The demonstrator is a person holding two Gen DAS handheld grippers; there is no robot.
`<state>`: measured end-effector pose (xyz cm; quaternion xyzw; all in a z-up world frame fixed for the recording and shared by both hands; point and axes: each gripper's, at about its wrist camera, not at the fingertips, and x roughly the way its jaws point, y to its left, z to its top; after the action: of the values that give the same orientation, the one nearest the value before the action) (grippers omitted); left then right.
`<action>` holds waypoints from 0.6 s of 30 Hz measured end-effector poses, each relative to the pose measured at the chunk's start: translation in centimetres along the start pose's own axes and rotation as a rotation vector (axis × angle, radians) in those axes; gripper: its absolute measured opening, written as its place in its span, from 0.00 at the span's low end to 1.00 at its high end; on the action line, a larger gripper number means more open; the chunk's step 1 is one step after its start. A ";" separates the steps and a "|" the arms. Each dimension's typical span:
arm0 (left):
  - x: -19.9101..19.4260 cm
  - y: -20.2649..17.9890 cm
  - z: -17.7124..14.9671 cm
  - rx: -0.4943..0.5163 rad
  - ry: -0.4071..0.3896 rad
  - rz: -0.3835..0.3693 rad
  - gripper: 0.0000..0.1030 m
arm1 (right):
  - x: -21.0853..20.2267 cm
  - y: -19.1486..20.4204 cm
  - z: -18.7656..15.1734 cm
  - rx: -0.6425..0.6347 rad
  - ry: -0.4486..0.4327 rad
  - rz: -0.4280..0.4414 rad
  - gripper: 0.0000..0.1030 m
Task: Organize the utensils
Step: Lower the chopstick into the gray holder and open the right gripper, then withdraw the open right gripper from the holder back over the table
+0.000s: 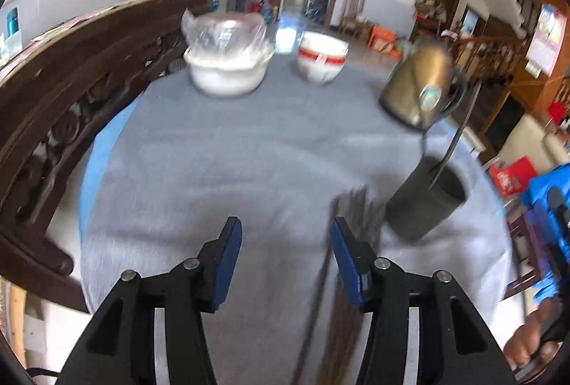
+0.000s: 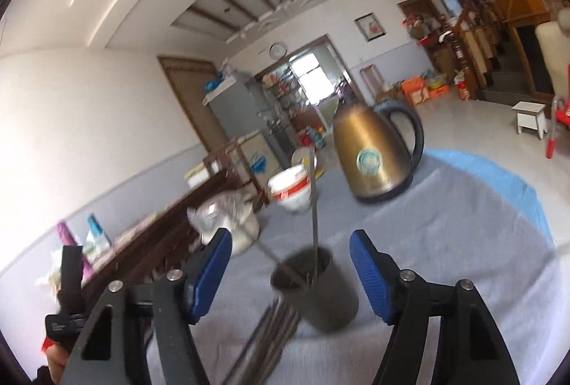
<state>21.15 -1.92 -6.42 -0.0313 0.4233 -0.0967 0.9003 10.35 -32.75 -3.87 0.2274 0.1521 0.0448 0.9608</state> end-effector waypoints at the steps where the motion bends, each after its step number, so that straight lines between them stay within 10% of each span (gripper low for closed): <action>1: 0.4 -0.1 -0.7 0.009 0.013 0.014 0.51 | 0.4 0.1 -0.6 -0.011 0.026 -0.006 0.65; 18: 1.2 -1.7 -5.3 0.115 0.044 0.125 0.51 | 5.1 -1.4 -9.3 0.092 0.287 0.102 0.64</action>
<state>17.58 -3.72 -10.43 0.0491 0.4378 -0.0654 0.8953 12.33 -29.28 -13.79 0.2697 0.2779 0.1184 0.9144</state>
